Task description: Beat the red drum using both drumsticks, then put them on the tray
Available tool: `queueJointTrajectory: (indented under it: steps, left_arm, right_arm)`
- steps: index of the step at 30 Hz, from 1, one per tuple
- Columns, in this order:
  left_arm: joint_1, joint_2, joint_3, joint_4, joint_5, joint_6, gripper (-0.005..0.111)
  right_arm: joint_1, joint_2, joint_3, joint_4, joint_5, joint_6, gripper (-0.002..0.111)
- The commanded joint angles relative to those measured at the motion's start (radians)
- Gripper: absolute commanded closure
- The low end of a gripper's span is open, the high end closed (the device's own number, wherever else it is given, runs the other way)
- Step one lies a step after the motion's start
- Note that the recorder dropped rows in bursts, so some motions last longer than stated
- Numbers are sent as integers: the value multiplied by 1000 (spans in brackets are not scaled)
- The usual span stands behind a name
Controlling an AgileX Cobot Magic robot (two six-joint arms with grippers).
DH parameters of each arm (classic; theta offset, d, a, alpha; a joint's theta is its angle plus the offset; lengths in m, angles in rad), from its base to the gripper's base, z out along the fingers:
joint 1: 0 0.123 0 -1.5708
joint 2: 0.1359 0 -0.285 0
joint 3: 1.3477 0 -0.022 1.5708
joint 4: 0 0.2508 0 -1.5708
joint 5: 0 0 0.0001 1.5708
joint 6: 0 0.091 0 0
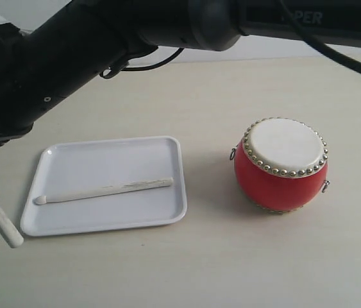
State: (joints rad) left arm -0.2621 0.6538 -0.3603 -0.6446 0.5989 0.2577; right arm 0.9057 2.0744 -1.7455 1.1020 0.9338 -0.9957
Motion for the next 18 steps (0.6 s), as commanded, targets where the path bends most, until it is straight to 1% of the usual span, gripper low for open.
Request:
queueJointTrajectory:
  steps: [1, 3, 4, 6, 9, 10, 11, 13, 14, 16, 17, 18]
  left_arm:
    - [-6, -1, -23, -6, -6, 25, 65]
    - [-6, -1, -26, -4, -6, 25, 47]
    - [-6, -1, -26, -4, -6, 25, 43]
    - [-6, -1, -26, 7, -2, 25, 42]
    - [-6, -1, -26, 12, 13, 25, 47]
    - [-6, -3, -27, 12, 18, 25, 50]
    - [-6, -3, -35, 12, 36, 25, 54]
    - [-6, -3, -52, 14, 68, 25, 65]
    - [-6, -4, -70, 27, 91, 25, 72]
    - [-6, -13, -103, 70, 119, 25, 91]
    - [-6, -22, -121, 99, 131, 23, 102]
    - [-6, -34, -139, 126, 136, 16, 106]
  right_arm:
    - [-16, -6, -6, 36, -10, 3, 108]
    - [-35, -6, -6, 44, -28, 7, 108]
    - [-45, -6, -6, 44, -37, 10, 108]
    - [-75, -6, -6, 44, -66, 20, 108]
    - [-137, -6, -6, 35, -124, 51, 108]
    - [-156, -6, -8, 20, -145, 70, 108]
    - [-181, -5, -17, -35, -178, 118, 108]
    - [-203, 3, -44, -189, -226, 224, 108]
    - [-203, 8, -71, -349, -239, 327, 108]
    - [-201, 23, -124, -586, -199, 456, 108]
    - [-196, 35, -156, -685, -157, 492, 108]
    - [-190, 45, -189, -766, -117, 505, 108]
